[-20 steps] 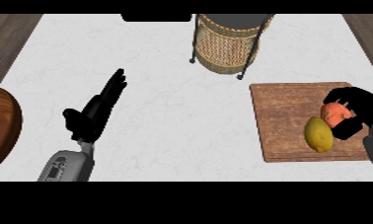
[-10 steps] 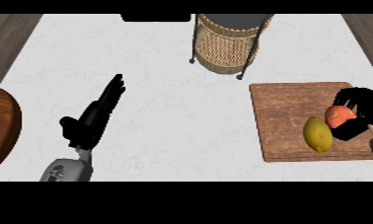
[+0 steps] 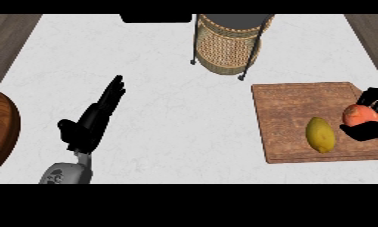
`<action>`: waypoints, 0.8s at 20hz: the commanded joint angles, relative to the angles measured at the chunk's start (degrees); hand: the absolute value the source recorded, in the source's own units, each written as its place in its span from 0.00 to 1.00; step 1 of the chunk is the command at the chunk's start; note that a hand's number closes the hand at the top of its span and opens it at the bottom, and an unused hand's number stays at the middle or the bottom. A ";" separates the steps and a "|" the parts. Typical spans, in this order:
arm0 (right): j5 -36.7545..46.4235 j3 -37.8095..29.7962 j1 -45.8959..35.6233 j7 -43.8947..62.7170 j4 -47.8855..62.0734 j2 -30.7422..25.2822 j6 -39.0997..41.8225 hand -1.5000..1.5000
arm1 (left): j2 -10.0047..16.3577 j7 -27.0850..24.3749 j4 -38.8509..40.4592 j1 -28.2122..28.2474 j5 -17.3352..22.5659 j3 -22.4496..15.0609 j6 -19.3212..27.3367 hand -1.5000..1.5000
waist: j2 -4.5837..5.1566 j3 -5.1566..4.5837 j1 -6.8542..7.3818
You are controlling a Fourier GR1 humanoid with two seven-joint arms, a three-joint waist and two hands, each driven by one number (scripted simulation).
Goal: Pick the squash from the cutting board and place it in the tiered basket
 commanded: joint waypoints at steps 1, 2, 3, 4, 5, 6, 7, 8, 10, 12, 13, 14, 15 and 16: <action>-7.48 -3.36 0.05 1.61 -9.76 3.74 2.22 1.00 | 0.20 -0.03 -0.70 0.69 -0.57 -0.34 -0.13 0.50 | -0.32 -0.04 -0.59; -10.19 -5.55 -0.95 -0.53 -9.85 2.89 2.46 1.00 | 0.01 -0.17 1.34 -0.73 -0.82 0.27 0.44 0.50 | -0.18 -0.02 -0.73; -14.02 -7.11 -1.26 -1.18 -11.98 5.25 2.37 1.00 | -1.04 -0.27 1.34 -0.16 -0.42 0.52 1.45 0.50 | -0.45 -0.04 -1.39; -14.78 -7.82 -2.69 -1.32 -13.74 4.99 1.84 1.00 | -1.65 1.41 0.67 -0.67 -0.60 -0.41 1.50 0.50 | -0.36 -0.01 -0.95; -15.57 -8.11 -4.03 -0.12 -16.33 5.14 2.13 1.00 | 1.73 0.16 -0.07 -0.50 1.85 2.20 -1.86 0.50 | -0.38 -0.04 -0.47; -15.95 -8.07 -4.79 2.18 -19.77 4.43 3.69 1.00 | 0.57 1.59 0.01 -1.28 0.61 0.94 -0.65 0.50 | -0.31 -0.04 -0.50; -15.07 -7.54 -5.30 2.03 -20.24 5.59 1.50 1.00 | -0.35 0.98 -1.18 -0.51 -0.38 0.09 0.43 0.50 | -0.15 0.00 0.07; -14.70 -5.18 -6.14 7.06 -26.00 6.72 3.80 1.00 | -0.45 1.35 0.43 -1.84 -0.22 0.79 0.71 0.50 | -0.20 -0.06 -0.21; -17.10 -6.50 -11.07 11.49 -29.13 3.84 8.08 1.00 | -1.28 2.13 -1.46 -1.15 -0.77 -0.47 1.11 0.50 | -0.24 -0.06 0.23; -18.42 -7.15 -13.25 13.77 -28.58 2.69 10.32 1.00 | -1.59 0.62 -1.06 0.67 -1.41 -0.83 0.83 0.50 | 0.03 -0.01 0.62; -16.11 -3.22 -15.59 20.59 -32.20 5.73 9.92 1.00 | -0.85 -0.99 2.40 -1.05 -0.85 0.12 -0.62 0.50 | 0.05 -0.06 0.55; -16.99 -3.63 -19.84 22.40 -30.57 4.93 10.88 1.00 | -0.16 0.61 2.44 -1.80 0.31 1.24 -1.24 0.50 | 0.09 -0.05 0.82; -18.45 -4.41 -21.89 23.36 -29.24 4.66 11.80 1.00 | -2.51 0.27 2.45 -2.95 -2.05 -0.89 0.96 0.50 | 0.12 -0.02 0.73; -17.81 -2.78 -22.24 26.18 -31.62 5.77 12.07 1.00 | -2.63 0.32 0.12 -0.38 -1.61 -0.88 1.06 0.50 | 0.06 -0.02 0.83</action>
